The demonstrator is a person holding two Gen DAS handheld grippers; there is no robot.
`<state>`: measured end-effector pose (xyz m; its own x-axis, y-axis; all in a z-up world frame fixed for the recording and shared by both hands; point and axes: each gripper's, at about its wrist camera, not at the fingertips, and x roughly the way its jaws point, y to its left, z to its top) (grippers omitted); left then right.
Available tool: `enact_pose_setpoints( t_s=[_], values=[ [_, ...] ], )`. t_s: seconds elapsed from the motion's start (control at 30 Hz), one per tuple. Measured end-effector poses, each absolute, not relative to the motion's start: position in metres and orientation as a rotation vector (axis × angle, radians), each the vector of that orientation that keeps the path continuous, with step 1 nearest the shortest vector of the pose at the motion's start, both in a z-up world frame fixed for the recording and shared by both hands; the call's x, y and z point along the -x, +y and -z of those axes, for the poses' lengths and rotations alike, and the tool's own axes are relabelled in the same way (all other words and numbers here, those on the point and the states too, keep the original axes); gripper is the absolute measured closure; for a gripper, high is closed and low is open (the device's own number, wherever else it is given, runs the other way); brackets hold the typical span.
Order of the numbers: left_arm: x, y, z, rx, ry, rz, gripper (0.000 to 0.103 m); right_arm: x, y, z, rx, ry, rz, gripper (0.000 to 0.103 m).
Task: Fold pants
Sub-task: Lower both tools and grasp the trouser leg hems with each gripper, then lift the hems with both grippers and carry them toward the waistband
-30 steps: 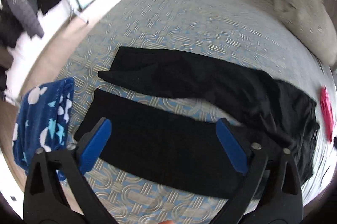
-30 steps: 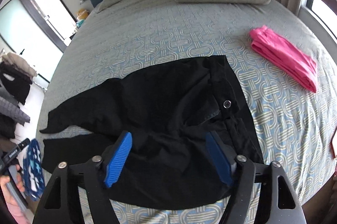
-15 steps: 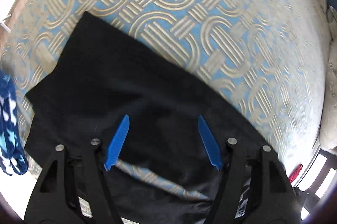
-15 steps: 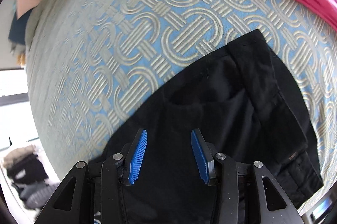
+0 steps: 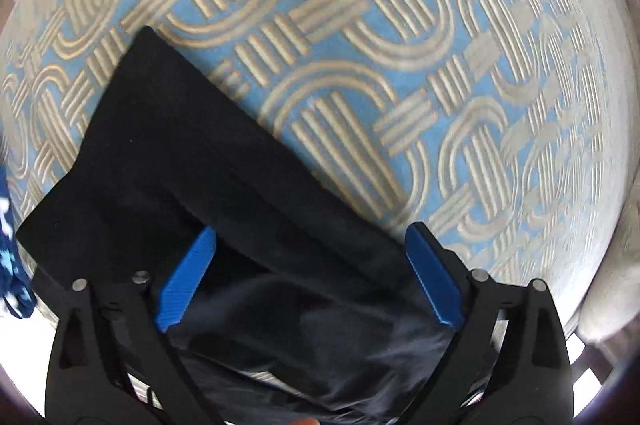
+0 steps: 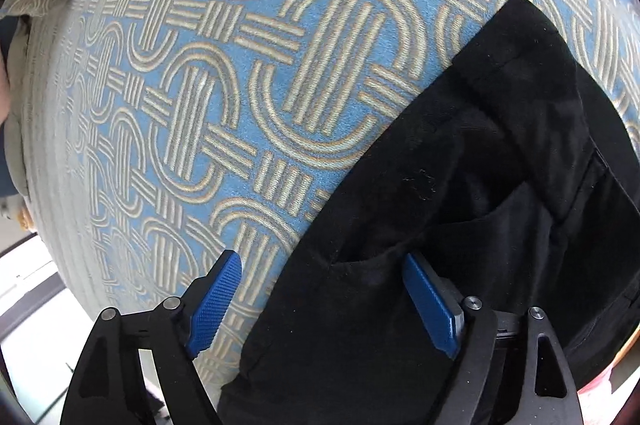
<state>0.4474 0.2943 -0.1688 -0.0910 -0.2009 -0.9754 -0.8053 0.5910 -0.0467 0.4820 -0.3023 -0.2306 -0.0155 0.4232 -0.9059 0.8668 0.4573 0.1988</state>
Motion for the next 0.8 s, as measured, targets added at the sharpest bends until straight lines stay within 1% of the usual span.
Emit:
enact_pose_setpoints(
  t_s=[0.07,0.1,0.13,0.17,0.2,0.23,0.27,0.33,0.37,0.47,0.6,0.73,0.8],
  values=[
    [-0.447,0.3,0.167,0.89,1.565,-0.675,0.008,-0.489,-0.293,0.222,-1.061,1.649,0.554,0.035],
    [-0.449,0.3,0.167,0.885,1.576,-0.685,0.008,-0.49,-0.29,0.218,-1.015,1.661,0.574,0.05],
    [-0.45,0.296,0.167,0.864,1.602,-0.683,0.008,-0.49,-0.287,0.213,-0.992,1.655,0.572,0.063],
    [-0.451,0.291,0.166,0.834,1.614,-0.672,0.008,-0.489,-0.283,0.21,-0.977,1.651,0.561,0.07],
    [-0.452,0.291,0.166,0.819,1.61,-0.672,0.008,-0.488,-0.282,0.208,-0.962,1.649,0.554,0.085],
    [-0.451,0.286,0.161,0.8,1.601,-0.687,0.017,-0.484,-0.281,0.206,-0.96,1.64,0.552,0.092],
    [-0.453,0.283,0.158,0.764,1.597,-0.708,0.028,-0.481,-0.28,0.202,-0.971,1.625,0.541,0.094],
    [-0.446,0.268,0.14,0.682,1.592,-0.701,0.087,-0.471,-0.282,0.195,-1.015,1.586,0.508,0.095],
    [-0.447,0.265,0.13,0.678,1.582,-0.657,0.097,-0.467,-0.284,0.192,-1.044,1.562,0.488,0.096],
    [-0.446,0.259,0.092,0.689,1.482,-0.537,0.097,-0.454,-0.288,0.175,-1.098,1.487,0.395,0.096],
    [-0.427,0.258,0.044,0.733,1.396,-0.462,0.097,-0.436,-0.293,0.138,-1.084,1.408,0.29,0.096],
    [-0.394,0.245,-0.021,0.701,1.302,-0.358,0.097,-0.41,-0.303,0.086,-0.996,1.337,0.179,0.096],
    [-0.366,0.255,-0.034,0.67,1.259,-0.315,0.097,-0.381,-0.312,0.073,-0.952,1.301,0.129,0.096]
  ],
)
